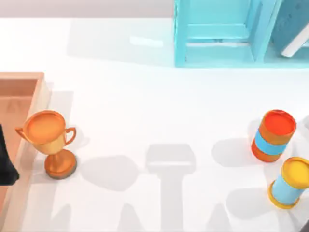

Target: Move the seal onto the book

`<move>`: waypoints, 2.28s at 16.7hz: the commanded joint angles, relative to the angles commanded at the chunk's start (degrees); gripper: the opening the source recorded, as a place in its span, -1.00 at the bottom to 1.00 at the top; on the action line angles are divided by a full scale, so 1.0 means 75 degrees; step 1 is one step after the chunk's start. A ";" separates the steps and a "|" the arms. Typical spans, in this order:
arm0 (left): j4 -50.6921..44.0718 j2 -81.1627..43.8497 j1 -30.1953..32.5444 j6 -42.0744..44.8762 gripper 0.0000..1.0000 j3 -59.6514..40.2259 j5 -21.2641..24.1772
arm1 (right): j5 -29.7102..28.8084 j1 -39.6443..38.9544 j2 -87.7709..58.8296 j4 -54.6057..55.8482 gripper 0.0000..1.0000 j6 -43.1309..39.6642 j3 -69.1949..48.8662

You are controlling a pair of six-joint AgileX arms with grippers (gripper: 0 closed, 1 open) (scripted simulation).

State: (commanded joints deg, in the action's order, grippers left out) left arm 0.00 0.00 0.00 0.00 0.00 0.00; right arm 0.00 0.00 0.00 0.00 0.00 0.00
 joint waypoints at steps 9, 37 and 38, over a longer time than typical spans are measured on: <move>0.0000 0.0000 0.0000 0.0000 1.00 0.0000 0.0000 | -0.0074 0.0244 -0.2234 0.1793 1.00 0.0417 -0.0936; 0.0000 0.0000 0.0000 0.0000 1.00 0.0000 0.0000 | 0.0375 0.0459 -1.6943 1.0736 1.00 0.3105 -0.6020; 0.0000 0.0000 0.0000 0.0000 1.00 0.0000 0.0000 | 0.0354 0.0443 -1.6961 1.0616 1.00 0.3109 -0.6178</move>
State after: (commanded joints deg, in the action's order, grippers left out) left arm 0.00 0.00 0.00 0.00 0.00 0.00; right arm 2.65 3.32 -127.21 79.62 23.32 -46.34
